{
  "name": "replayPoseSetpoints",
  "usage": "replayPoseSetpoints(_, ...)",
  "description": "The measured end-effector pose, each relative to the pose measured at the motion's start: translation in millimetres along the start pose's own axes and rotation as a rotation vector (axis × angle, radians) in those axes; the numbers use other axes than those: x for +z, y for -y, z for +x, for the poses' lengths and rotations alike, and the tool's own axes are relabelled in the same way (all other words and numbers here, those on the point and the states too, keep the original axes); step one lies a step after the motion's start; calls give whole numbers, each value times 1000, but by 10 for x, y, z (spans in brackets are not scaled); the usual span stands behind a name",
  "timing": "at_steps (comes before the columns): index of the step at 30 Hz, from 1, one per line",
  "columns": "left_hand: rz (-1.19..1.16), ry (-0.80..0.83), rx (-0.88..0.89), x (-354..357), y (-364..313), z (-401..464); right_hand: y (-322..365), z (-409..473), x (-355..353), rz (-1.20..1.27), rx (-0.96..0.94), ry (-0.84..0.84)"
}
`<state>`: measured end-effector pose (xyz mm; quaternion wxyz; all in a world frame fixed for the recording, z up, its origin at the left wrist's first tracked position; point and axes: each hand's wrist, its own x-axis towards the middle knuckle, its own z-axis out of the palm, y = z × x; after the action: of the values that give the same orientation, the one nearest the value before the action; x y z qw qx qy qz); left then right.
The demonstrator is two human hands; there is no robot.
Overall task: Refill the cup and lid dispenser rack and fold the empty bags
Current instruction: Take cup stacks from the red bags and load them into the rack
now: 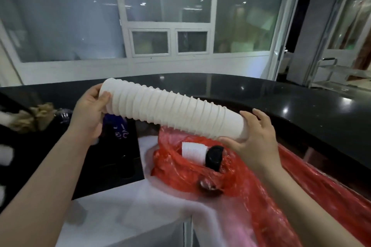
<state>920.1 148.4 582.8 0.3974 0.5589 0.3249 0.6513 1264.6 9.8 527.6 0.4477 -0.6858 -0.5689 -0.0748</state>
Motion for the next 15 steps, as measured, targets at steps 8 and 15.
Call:
replayPoseSetpoints(8,17,-154,13,-862,-232,-2,439,132,369,153,-248,54)
replayPoseSetpoints(15,56,-183,-12,-1528,-557,181,1180,71,371,365,-248,49)
